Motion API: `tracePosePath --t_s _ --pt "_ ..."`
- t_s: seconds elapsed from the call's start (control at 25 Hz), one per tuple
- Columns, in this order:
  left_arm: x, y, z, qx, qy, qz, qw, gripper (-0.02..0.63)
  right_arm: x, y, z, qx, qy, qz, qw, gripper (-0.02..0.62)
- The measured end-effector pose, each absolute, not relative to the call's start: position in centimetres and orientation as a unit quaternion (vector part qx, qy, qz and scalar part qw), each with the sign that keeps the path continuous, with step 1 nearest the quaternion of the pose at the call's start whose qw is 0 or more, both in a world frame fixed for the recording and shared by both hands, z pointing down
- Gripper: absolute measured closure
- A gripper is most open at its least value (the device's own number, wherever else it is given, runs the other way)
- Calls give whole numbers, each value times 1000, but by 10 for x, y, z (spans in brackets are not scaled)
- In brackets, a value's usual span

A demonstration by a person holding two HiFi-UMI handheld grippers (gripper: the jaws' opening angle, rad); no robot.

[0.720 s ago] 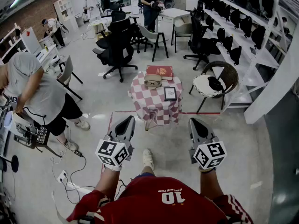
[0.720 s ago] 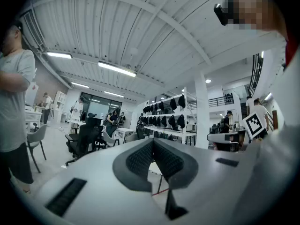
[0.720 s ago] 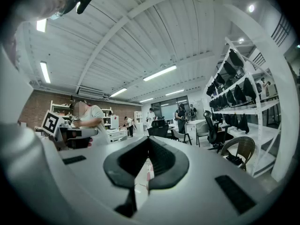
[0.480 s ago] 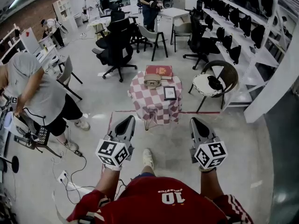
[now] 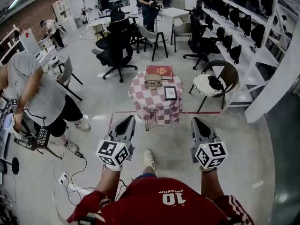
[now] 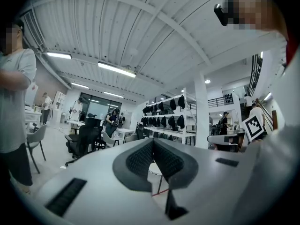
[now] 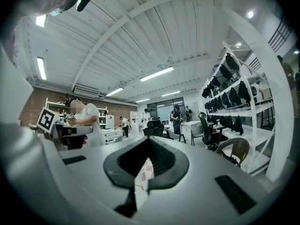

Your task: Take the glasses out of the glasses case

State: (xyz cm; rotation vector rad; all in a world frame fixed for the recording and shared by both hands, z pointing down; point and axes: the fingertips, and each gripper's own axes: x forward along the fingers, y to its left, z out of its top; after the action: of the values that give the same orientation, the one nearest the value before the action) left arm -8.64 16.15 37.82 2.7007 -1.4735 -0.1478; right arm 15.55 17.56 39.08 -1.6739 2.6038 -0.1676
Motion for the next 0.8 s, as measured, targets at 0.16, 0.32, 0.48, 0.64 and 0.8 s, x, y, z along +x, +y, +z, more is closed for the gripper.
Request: tracePosePath --t_s 0.16,0.32,0.48,0.64,0.8 --pt "-86 162 379 876 -479 -48 31 600 156 174 391 -544 837 -52 24 580" --pt "-89 162 380 875 -480 -48 31 600 155 173 390 -545 837 -49 28 580" --pt "-90 164 383 875 -481 -45 35 600 153 175 392 -540 839 -56 30 579" --pt "-88 166 381 875 -481 -46 33 598 153 175 393 -536 841 -60 32 578" --pt "-86 165 379 875 -482 -46 31 600 154 175 392 -535 842 -62 36 578"
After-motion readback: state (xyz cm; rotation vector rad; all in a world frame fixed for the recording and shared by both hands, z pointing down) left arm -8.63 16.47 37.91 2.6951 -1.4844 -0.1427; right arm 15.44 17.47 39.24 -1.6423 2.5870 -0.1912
